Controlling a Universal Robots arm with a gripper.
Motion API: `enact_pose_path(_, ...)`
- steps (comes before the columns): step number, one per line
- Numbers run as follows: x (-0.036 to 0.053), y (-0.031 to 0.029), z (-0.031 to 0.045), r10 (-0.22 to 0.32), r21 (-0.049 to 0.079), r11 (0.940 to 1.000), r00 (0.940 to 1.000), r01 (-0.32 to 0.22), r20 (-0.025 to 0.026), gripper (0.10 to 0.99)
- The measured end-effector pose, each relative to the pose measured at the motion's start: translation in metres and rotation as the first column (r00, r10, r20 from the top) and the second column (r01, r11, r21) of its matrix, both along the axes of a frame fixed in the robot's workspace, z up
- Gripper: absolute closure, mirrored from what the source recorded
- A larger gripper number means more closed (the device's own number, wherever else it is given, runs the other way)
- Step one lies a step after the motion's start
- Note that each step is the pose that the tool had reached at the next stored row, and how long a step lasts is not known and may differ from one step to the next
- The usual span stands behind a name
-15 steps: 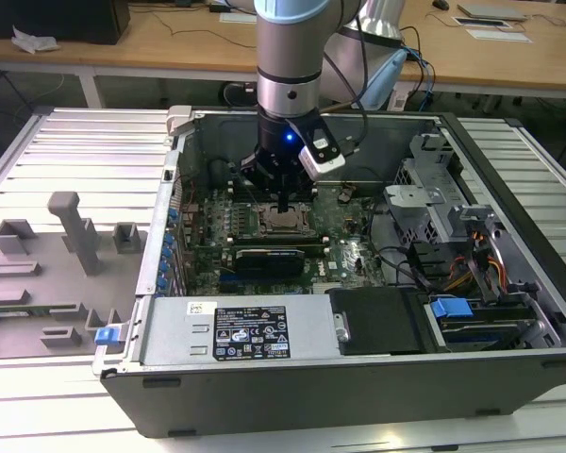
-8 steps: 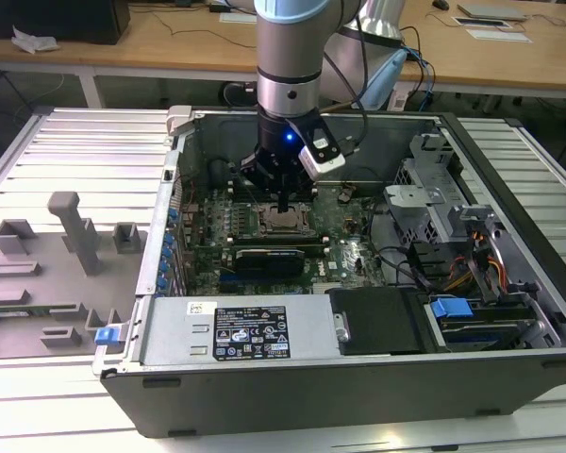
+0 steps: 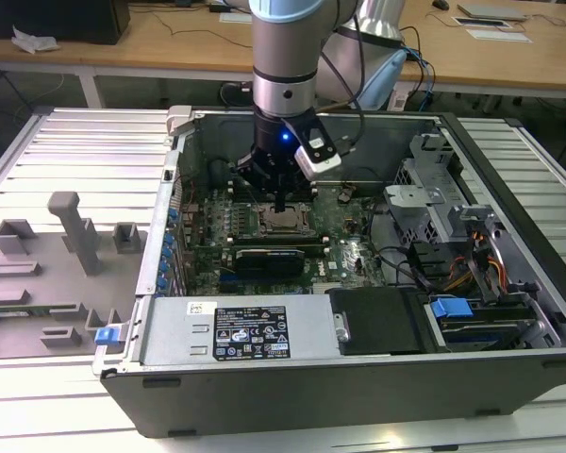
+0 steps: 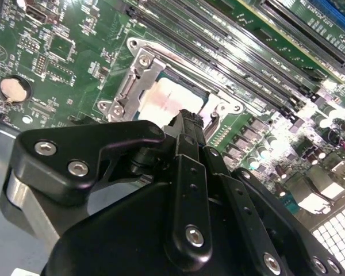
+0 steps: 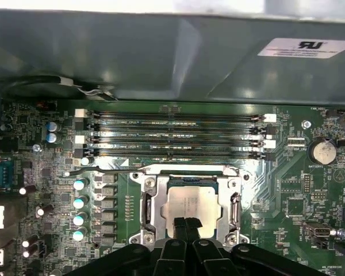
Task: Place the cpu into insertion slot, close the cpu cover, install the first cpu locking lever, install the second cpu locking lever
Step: 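Install the first cpu locking lever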
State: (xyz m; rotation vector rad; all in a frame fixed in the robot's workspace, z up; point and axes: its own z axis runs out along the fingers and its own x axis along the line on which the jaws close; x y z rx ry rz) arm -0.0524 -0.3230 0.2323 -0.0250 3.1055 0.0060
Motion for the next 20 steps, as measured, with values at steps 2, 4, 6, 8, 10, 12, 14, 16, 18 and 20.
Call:
enact_pose_path(2,-0.0037,0.0001,0.0000,0.000,0.000,1.0000,1.0000,0.000,0.0000,0.980)
enact_pose_path(4,-0.0088,0.0001,0.0000,0.000,0.000,1.0000,1.0000,0.000,0.0001,0.980)
enact_pose_path(6,-0.0149,0.0000,0.0000,0.000,0.000,1.0000,1.0000,0.000,0.0004,0.980)
enact_pose_path(8,-0.0204,0.0001,-0.0001,0.000,0.000,1.0000,1.0000,0.000,0.0007,0.980)
enact_pose_path(10,-0.0209,0.0000,0.0003,0.000,0.000,1.0000,1.0000,0.000,0.0005,0.980)
enact_pose_path(12,-0.0210,0.0001,0.0038,0.000,0.000,1.0000,1.0000,0.000,0.0007,0.980)
enact_pose_path(14,-0.0210,0.0001,0.0079,0.000,0.000,1.0000,1.0000,0.000,0.0007,0.980)
enact_pose_path(16,-0.0210,0.0001,0.0111,0.000,0.000,1.0000,1.0000,0.000,0.0007,0.980)
enact_pose_path(18,-0.0210,0.0001,0.0132,0.000,0.000,1.0000,1.0000,0.000,0.0007,0.980)
enact_pose_path(20,-0.0227,0.0000,0.0134,0.000,0.000,1.0000,1.0000,0.000,0.0018,0.980)
